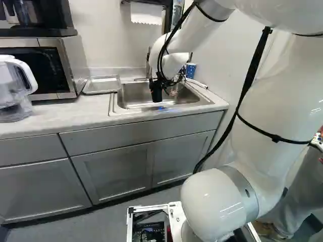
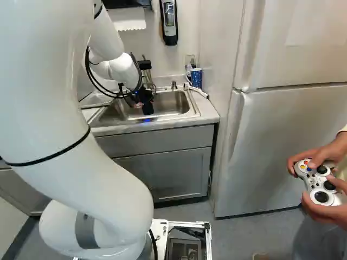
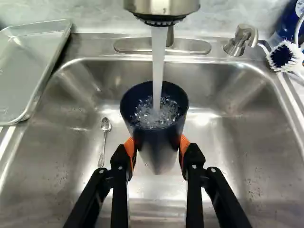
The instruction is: Rinse the cup and place it in the tray
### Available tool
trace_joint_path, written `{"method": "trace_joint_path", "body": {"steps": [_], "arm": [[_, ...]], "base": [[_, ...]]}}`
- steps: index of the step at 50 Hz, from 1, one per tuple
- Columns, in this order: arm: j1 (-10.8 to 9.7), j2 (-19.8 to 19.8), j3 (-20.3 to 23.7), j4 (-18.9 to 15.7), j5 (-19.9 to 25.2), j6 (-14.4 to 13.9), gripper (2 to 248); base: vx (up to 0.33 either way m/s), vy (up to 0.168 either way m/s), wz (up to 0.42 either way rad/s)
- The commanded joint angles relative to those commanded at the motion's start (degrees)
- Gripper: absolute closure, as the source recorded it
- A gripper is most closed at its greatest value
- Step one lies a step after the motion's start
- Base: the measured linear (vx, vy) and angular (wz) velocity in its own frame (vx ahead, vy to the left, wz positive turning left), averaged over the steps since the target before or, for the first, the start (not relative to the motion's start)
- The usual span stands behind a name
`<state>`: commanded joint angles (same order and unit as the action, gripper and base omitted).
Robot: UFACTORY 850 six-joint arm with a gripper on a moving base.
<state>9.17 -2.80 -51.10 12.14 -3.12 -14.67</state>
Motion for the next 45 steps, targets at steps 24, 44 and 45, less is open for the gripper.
{"method": "trace_joint_path", "body": {"steps": [24, 44, 45], "arm": [[0.0, 0.0, 0.0, 0.0, 0.0, 0.0, 139], [0.51, -0.13, -0.14, 0.0, 0.0, 0.0, 139], [0.65, -0.16, -0.17, 0.0, 0.0, 0.0, 139]], "base": [[0.0, 0.0, 0.0], [0.0, 0.0, 0.0], [0.0, 0.0, 0.0]]}}
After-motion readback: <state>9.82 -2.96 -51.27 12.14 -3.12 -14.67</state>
